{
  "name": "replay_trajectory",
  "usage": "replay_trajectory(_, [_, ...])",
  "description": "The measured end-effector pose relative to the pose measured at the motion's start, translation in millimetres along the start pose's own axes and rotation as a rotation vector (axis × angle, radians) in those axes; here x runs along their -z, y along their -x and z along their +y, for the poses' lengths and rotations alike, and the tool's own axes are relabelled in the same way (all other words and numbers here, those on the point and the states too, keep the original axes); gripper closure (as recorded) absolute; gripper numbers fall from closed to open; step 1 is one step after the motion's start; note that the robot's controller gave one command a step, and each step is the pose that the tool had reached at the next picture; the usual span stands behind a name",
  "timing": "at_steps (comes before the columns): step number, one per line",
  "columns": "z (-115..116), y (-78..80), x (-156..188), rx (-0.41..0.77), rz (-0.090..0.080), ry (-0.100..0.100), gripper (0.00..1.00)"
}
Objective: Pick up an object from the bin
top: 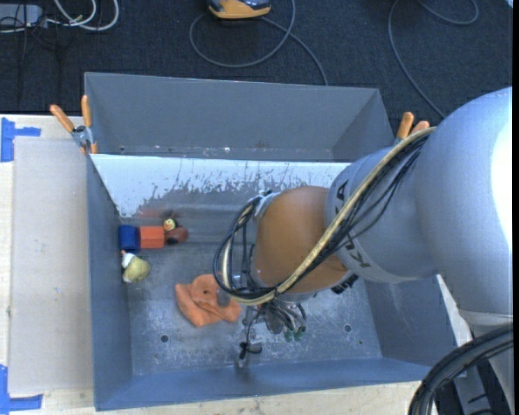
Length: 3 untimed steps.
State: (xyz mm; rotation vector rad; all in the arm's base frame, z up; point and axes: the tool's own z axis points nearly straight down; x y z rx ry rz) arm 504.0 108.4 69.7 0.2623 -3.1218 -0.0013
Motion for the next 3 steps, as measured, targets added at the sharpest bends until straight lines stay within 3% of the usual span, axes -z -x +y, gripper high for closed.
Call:
replay_trajectory(1, [16,8.7,-2,-0.045,-0.004,0.001,0.00])
replay_trajectory(2, [14,42.1,0,-0.029,-0.002,0.001,0.00])
replay_trajectory(3, [2,61.4,1,0.006,-0.004,0.001,1.00])
